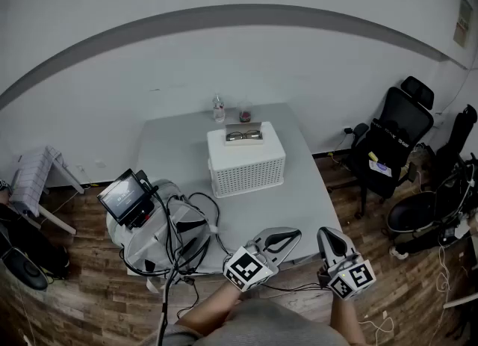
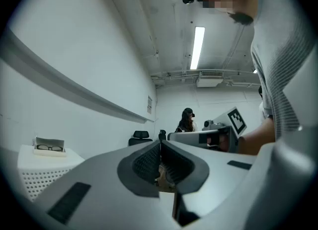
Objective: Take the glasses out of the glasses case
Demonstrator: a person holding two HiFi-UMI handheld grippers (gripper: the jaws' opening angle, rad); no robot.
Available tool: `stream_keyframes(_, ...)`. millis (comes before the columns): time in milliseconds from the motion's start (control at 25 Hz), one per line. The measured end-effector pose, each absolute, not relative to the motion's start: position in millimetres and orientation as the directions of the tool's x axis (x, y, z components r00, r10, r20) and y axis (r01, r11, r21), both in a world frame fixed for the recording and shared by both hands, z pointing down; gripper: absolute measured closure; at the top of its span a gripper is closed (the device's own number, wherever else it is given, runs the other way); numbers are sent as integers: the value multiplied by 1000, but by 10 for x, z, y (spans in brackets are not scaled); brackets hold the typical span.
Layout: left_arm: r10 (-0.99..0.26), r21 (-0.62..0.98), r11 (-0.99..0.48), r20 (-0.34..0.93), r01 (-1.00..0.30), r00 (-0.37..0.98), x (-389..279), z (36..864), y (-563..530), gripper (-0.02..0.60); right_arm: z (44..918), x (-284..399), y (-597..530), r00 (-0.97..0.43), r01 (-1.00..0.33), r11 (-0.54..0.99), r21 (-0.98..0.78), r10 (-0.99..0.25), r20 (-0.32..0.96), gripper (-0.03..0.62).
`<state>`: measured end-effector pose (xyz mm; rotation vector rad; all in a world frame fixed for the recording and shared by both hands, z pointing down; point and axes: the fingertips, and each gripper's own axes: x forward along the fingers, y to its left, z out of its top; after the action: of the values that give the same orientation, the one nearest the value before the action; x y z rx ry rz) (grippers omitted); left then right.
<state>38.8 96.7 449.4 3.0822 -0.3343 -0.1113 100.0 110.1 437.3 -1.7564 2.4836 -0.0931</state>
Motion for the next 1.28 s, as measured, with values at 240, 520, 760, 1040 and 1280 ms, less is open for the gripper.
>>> stream_keyframes(240,-185,27,-983,-89,-184,979,415,4465,1063,568,4377,993,1140,-333,-935,336,-111,-942,-44,582)
stream_keyframes(520,-179,23,-984,-93,-177,979,445,4434,1052,568,4358,1026,1141,-333,-936,336,-105,-942,-45,582)
stream_keyframes(760,-185,28,-983,-99,-183,978,449,4415,1042,568,4311,1031,1155,-353,-920,364,-147,-931,-92,580)
stream_keyframes(1040,-197,33,-980,-101,-195,975,396,4415,998,568,4333,1002,1142,-343,-926,353,-137,-935,-87,580)
stream_keyframes(1280,-201,27,-980,-103,-199,974,375,4398,964,568,4332,987,1131,-338,-928,348,-137,-937,-89,580)
